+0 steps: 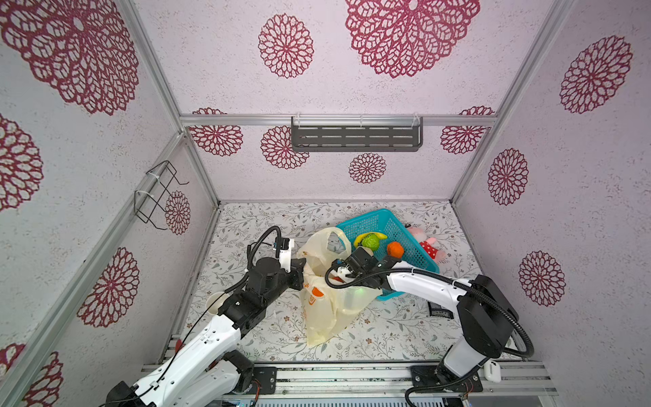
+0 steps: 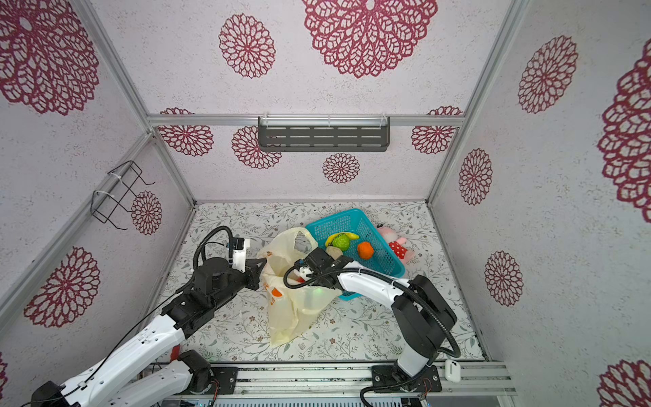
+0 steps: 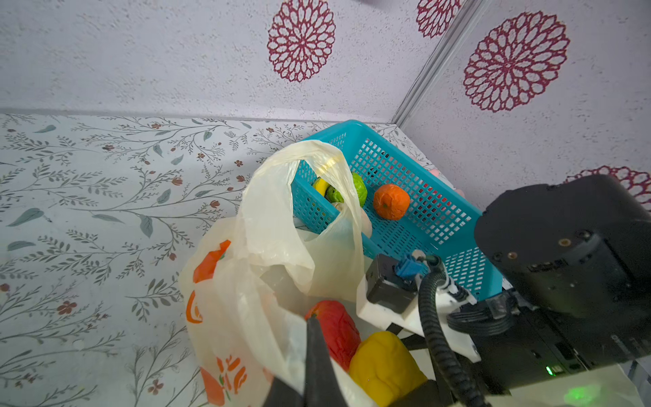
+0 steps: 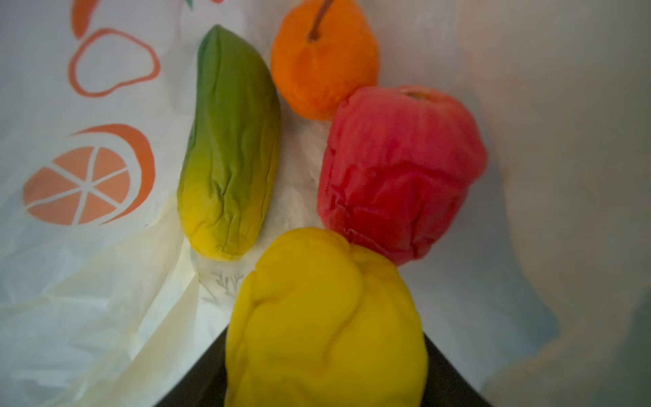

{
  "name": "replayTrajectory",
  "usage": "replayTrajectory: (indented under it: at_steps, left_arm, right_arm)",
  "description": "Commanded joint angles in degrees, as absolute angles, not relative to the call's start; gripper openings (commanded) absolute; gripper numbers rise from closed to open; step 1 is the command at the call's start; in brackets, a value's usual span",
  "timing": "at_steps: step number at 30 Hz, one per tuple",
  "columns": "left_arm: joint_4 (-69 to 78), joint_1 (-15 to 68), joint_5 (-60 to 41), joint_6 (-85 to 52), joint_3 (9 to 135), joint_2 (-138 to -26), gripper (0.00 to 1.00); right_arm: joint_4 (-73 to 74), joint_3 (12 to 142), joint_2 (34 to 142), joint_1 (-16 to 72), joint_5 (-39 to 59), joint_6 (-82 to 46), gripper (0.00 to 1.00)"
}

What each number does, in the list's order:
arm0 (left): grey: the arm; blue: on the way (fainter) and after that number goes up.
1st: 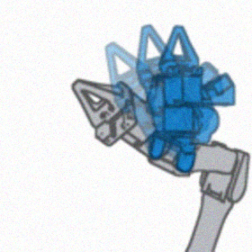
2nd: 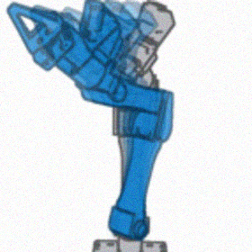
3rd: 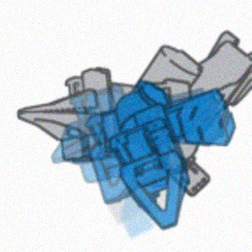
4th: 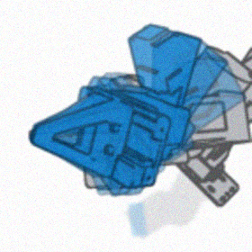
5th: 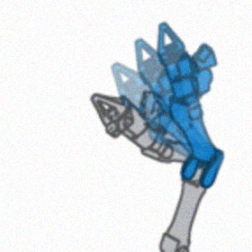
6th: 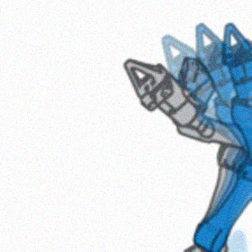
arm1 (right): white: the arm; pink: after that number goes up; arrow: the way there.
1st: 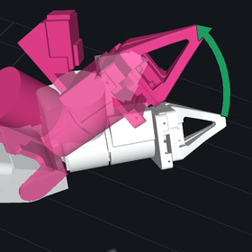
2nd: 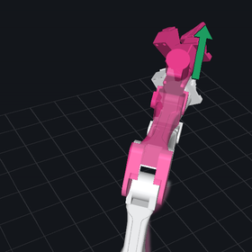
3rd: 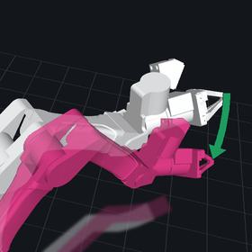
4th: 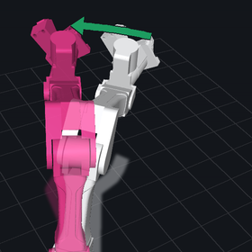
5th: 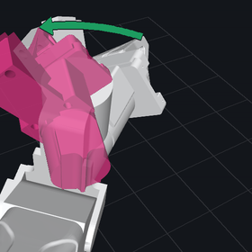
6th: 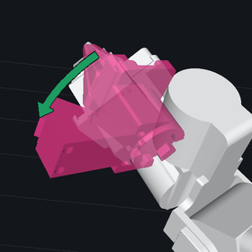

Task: Place the fruits into the plastic bag
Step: 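Release the yellow fruit in the bag and withdraw the right gripper, then lower the right gripper into the basket and grasp the orange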

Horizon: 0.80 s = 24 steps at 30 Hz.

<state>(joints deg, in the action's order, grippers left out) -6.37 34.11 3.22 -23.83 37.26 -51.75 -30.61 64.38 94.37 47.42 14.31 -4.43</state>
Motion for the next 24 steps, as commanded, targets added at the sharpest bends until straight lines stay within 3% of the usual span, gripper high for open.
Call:
replayTrajectory:
  at_steps: [1,6,12,18,24]
  left_arm:
    - [-6.3,34.9,4.8,-23.7,37.9,-50.7,0.00]
    - [-6.2,35.5,5.6,-23.8,37.2,-50.4,0.00]
    - [-5.2,36.2,6.1,-24.1,36.7,-50.9,0.00]
    - [-4.9,37.0,7.6,-24.1,36.3,-51.4,0.00]
    - [-4.2,37.2,7.3,-23.7,36.1,-51.8,0.00]
  right_arm:
    - [-26.8,65.0,89.9,47.1,8.9,-5.9,0.75]
    - [-22.0,65.2,84.8,45.7,4.6,-7.9,0.81]
    - [-18.3,64.2,80.6,42.2,-1.1,-12.7,0.82]
    - [-18.4,64.4,79.9,30.7,-7.7,-23.8,0.83]
    - [-19.1,67.3,87.1,21.4,-8.8,-26.3,0.83]
